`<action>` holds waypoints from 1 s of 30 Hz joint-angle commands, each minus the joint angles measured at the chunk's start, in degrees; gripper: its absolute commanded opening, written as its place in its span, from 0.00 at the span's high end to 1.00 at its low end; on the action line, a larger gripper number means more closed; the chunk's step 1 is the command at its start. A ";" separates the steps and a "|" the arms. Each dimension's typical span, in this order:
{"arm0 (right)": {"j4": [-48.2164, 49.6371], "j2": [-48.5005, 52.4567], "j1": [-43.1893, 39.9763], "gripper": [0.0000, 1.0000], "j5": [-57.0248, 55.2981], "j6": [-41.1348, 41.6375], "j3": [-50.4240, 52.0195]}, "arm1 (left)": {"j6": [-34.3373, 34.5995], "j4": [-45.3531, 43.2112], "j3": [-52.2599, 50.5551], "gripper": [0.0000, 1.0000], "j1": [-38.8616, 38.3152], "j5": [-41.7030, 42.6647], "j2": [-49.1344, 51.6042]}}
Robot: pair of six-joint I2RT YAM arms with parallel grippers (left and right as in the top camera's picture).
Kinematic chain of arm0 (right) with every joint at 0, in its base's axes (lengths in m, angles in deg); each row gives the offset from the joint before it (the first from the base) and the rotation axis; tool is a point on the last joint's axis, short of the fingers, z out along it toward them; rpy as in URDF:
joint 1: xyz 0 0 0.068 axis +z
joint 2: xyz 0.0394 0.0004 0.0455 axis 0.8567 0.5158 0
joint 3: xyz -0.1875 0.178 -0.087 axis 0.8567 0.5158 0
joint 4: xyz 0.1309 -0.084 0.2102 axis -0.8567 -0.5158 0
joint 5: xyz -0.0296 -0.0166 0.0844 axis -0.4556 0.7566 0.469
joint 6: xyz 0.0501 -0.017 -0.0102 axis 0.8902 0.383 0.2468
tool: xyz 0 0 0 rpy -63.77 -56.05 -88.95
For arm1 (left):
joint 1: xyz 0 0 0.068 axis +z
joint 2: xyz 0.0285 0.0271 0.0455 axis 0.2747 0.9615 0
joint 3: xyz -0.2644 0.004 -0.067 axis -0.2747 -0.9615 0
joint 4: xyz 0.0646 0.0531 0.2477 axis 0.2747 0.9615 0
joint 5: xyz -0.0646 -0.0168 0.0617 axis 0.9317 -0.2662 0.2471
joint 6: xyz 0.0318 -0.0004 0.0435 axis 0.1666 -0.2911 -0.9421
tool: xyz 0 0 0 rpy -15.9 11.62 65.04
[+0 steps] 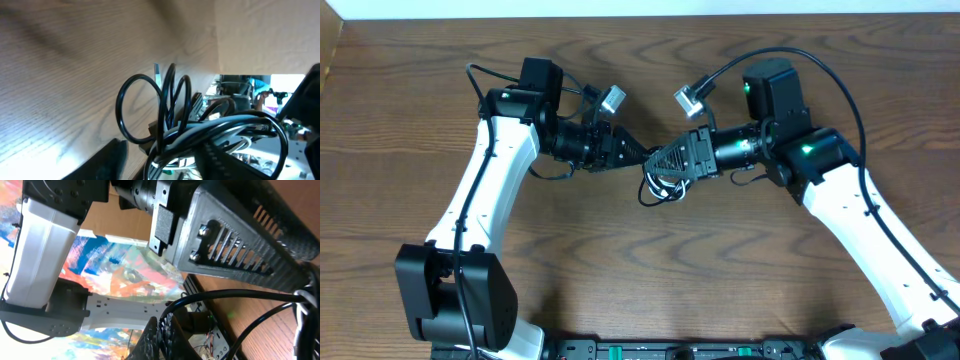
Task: Untangle cables
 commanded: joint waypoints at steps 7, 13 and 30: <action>0.35 -1.38 0.48 0.99 3.45 0.81 -0.61 | -1.57 0.44 -0.26 0.92 0.07 5.03 -0.20; 0.33 -1.38 0.46 0.99 3.39 0.76 -0.61 | -1.49 0.46 -0.26 0.93 0.09 4.50 -0.20; -16.31 -1.36 0.50 0.94 -28.15 -4.55 -0.59 | 20.41 2.45 -0.26 0.83 0.11 -30.93 -0.17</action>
